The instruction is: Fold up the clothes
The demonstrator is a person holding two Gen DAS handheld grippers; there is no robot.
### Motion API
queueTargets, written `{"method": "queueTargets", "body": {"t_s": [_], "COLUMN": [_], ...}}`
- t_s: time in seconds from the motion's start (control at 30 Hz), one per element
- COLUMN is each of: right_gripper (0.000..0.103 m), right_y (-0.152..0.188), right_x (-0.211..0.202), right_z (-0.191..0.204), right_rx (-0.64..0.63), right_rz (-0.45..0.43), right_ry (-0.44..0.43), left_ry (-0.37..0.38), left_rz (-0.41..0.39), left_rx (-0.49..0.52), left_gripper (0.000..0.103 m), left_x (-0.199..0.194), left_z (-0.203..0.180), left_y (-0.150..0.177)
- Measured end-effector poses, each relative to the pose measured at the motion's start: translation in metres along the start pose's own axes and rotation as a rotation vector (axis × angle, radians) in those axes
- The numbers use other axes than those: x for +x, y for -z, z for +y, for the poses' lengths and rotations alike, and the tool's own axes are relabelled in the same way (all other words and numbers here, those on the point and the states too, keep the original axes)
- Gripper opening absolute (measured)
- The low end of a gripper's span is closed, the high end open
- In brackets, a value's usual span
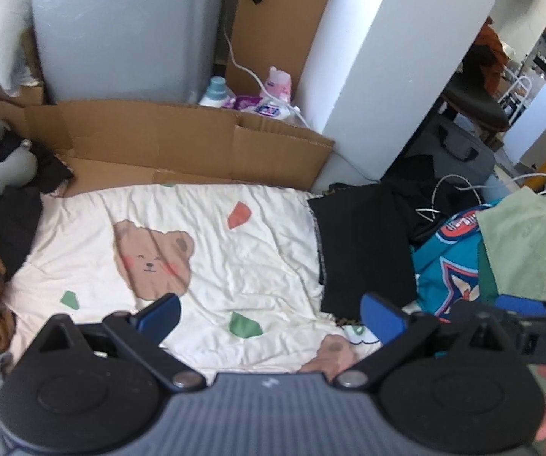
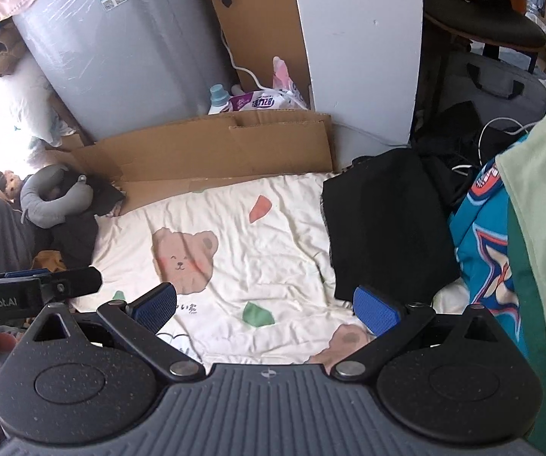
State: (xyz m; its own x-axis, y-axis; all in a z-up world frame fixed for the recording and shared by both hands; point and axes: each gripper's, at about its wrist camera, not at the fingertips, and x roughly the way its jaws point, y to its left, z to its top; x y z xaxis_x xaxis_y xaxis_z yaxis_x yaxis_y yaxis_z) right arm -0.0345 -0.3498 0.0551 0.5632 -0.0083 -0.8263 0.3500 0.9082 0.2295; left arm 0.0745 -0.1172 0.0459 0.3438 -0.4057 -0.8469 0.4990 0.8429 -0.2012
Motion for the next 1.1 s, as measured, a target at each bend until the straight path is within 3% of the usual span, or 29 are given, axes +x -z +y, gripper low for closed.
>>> {"method": "queueTargets", "body": {"t_s": [0.1, 0.37, 0.57, 0.8, 1.1], "right_gripper": [0.102, 0.102, 0.102, 0.102, 0.102], "right_y": [0.008, 0.02, 0.034, 0.054, 0.078], "right_x": [-0.01, -0.035, -0.038, -0.031, -0.03], "right_z": [0.005, 0.02, 0.026, 0.032, 0.032], "right_rx": [0.008, 0.003, 0.023, 0.019, -0.008], "right_rz": [-0.013, -0.069, -0.071, -0.065, -0.078], "right_ry": [0.002, 0.02, 0.009, -0.017, -0.01], "left_ry": [-0.005, -0.087, -0.123, -0.125, -0.165], "left_rz": [0.0, -0.089, -0.113, -0.129, -0.147], "left_rx": [-0.005, 0.082, 0.078, 0.108, 0.058], "left_gripper": [0.102, 0.102, 0.102, 0.102, 0.102], "left_x": [-0.013, -0.062, -0.084, -0.095, -0.094], "left_z": [0.008, 0.032, 0.053, 0.064, 0.08], "left_y": [0.006, 0.015, 0.025, 0.049, 0.073]}}
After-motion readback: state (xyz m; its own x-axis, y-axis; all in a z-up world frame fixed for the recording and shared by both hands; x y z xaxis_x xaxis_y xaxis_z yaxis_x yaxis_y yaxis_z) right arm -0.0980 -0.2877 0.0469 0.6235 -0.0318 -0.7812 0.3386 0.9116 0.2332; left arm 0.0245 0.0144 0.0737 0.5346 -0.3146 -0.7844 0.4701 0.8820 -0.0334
